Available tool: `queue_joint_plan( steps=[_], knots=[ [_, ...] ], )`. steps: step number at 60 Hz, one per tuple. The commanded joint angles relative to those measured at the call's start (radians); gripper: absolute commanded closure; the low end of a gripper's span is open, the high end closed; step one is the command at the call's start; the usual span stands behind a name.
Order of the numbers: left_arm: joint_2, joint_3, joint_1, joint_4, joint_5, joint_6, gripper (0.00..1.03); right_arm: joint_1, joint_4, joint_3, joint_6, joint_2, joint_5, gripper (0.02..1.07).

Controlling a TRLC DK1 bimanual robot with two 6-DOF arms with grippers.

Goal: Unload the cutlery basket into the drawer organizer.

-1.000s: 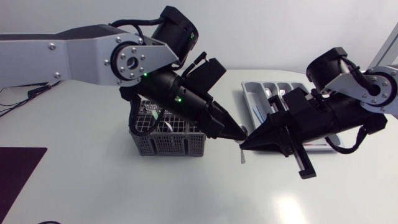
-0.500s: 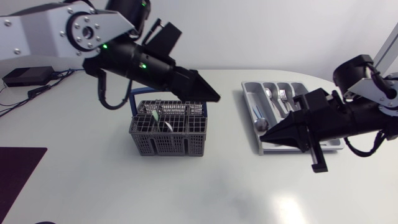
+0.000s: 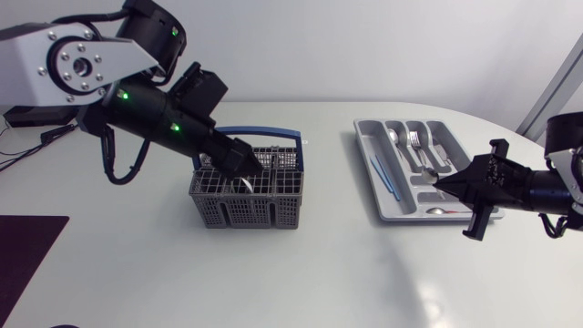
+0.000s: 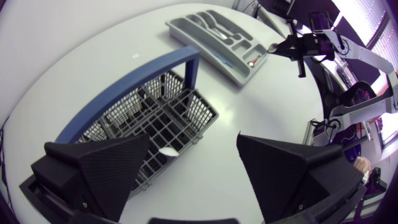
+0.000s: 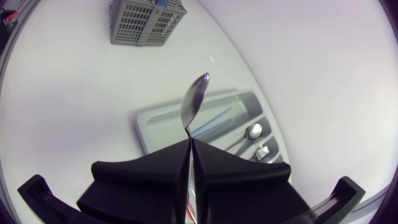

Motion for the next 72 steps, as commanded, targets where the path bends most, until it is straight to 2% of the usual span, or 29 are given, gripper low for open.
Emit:
queue_joint_plan(
  steps=[1, 11, 31, 49, 55, 56, 58, 63, 66, 69, 72],
  knots=[
    [-0.022, -0.047, -0.008, -0.009, -0.034, 0.010, 0.05, -0.018, 0.107, -0.075, -0.011, 0.021, 0.037, 1.01],
    [-0.026, -0.071, -0.001, -0.010, -0.065, -0.010, 0.05, -0.059, 0.311, -0.152, -0.049, 0.068, 0.106, 1.01],
    [-0.031, -0.091, -0.005, -0.010, -0.072, -0.028, 0.05, -0.193, 0.491, -0.135, -0.164, 0.269, 0.133, 1.01],
    [-0.035, -0.088, -0.014, -0.010, -0.074, -0.039, 0.05, -0.127, 0.693, -0.151, -0.166, 0.398, 0.254, 1.01],
    [-0.035, -0.088, -0.016, -0.012, -0.077, -0.042, 0.05, -0.084, 0.721, -0.164, -0.161, 0.416, 0.291, 1.00],
    [-0.035, -0.088, -0.016, -0.012, -0.080, -0.042, 0.05, -0.081, 0.728, -0.167, -0.161, 0.416, 0.296, 0.98],
    [-0.035, -0.085, -0.016, -0.013, -0.082, -0.044, 0.05, -0.073, 0.750, -0.178, -0.161, 0.418, 0.300, 0.85],
    [-0.037, -0.081, -0.016, -0.024, -0.082, -0.045, 0.05, -0.067, 0.765, -0.189, -0.161, 0.413, 0.320, 0.40],
    [-0.040, -0.076, -0.016, -0.030, -0.082, -0.045, 0.05, -0.073, 0.764, -0.193, -0.162, 0.404, 0.320, 0.20],
    [-0.045, -0.075, -0.016, -0.033, -0.082, -0.045, 0.05, -0.076, 0.759, -0.197, -0.167, 0.401, 0.320, 0.10],
    [-0.048, -0.075, -0.016, -0.033, -0.082, -0.045, 0.05, -0.090, 0.757, -0.198, -0.179, 0.401, 0.317, 0.07]
  ],
)
